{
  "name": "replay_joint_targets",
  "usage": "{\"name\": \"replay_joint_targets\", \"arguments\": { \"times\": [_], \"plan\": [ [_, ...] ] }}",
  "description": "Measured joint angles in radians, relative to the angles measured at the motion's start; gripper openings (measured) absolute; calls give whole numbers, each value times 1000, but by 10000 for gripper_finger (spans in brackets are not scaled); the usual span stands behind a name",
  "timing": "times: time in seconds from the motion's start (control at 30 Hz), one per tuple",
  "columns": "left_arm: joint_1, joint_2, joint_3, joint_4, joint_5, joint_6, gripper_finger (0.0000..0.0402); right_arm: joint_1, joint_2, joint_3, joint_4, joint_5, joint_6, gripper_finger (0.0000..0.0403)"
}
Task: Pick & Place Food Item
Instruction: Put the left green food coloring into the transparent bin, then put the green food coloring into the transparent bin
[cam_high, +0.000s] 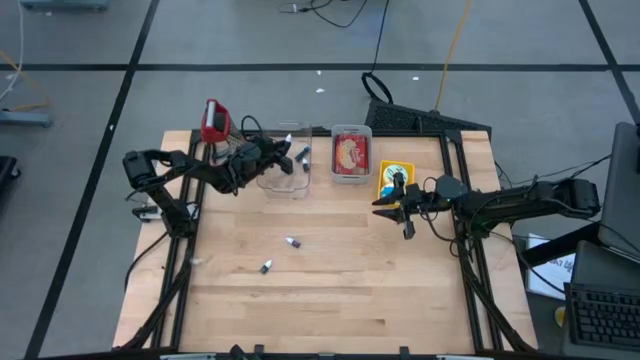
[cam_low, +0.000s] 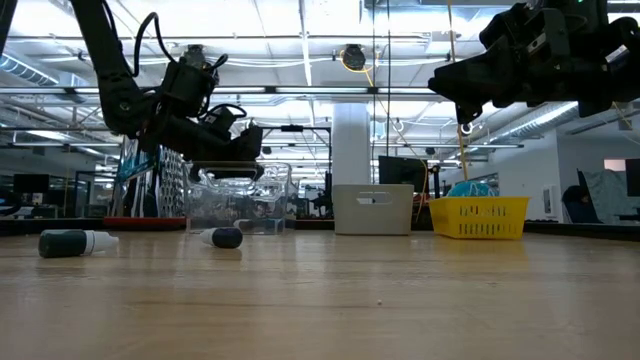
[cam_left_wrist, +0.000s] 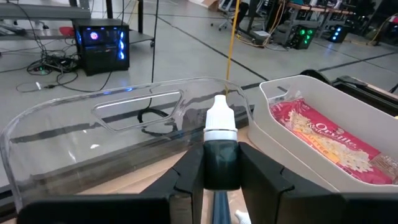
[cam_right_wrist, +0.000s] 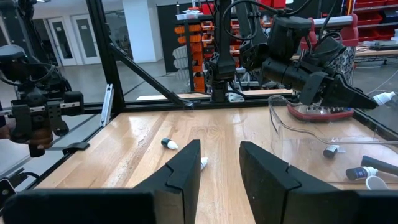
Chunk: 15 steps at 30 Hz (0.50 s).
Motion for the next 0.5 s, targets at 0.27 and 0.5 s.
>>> {"name": "replay_joint_targets", "arguments": {
  "times": [0.27, 0.5],
  "plan": [
    [0, 0, 0, -7, -3, 0, 130, 0, 0, 0, 0, 0, 0, 100],
    [0, 0, 0, -33, -11, -1, 170, 0, 0, 0, 0, 0, 0, 100]
  ]
}}
